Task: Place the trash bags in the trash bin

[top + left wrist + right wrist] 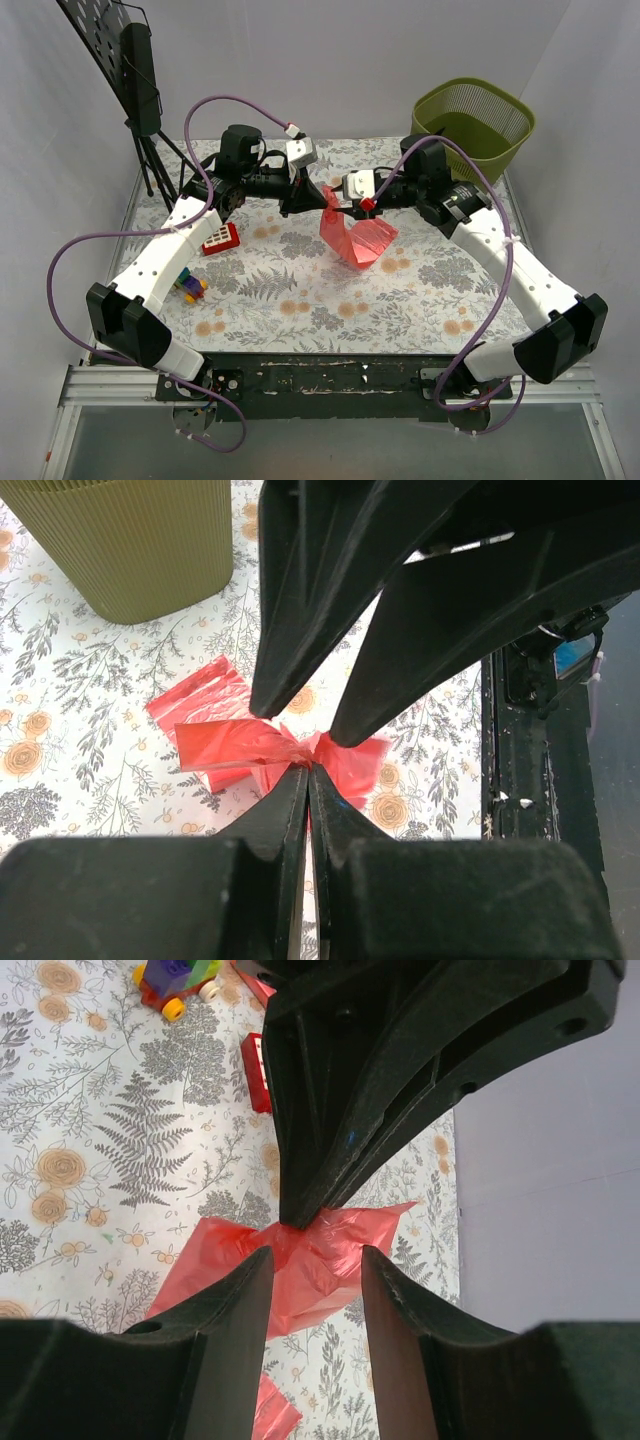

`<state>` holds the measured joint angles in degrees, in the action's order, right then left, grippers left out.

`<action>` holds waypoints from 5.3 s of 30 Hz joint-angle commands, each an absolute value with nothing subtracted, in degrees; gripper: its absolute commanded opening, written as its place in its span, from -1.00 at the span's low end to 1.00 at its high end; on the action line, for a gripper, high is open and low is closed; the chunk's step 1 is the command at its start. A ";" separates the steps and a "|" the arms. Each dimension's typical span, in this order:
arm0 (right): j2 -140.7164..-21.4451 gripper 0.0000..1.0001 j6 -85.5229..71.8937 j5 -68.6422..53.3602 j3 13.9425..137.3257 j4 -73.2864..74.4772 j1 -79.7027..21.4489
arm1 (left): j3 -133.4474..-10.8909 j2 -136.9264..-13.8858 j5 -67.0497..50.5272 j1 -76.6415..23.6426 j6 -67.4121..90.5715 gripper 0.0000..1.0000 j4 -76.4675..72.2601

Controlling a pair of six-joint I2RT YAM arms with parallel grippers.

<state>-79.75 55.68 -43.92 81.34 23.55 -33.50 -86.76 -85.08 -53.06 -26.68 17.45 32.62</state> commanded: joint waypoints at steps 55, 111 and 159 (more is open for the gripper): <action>-75.41 -0.97 57.48 -33.22 78.13 24.08 -35.60 | -86.57 -82.88 -50.36 -25.75 17.14 -1.00 32.60; -86.40 -0.75 -2.21 -42.01 85.08 7.56 -32.35 | -81.12 -76.38 -43.16 -26.54 17.67 -1.00 26.19; -85.17 0.41 -2.47 -41.84 88.24 12.56 -27.51 | -78.48 -75.50 -37.97 -26.54 16.79 -1.00 24.26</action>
<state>-86.72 -2.79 -39.29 88.31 14.48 -26.72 -76.25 -76.51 -38.33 -26.74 16.84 25.19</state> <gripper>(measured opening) 0.688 0.008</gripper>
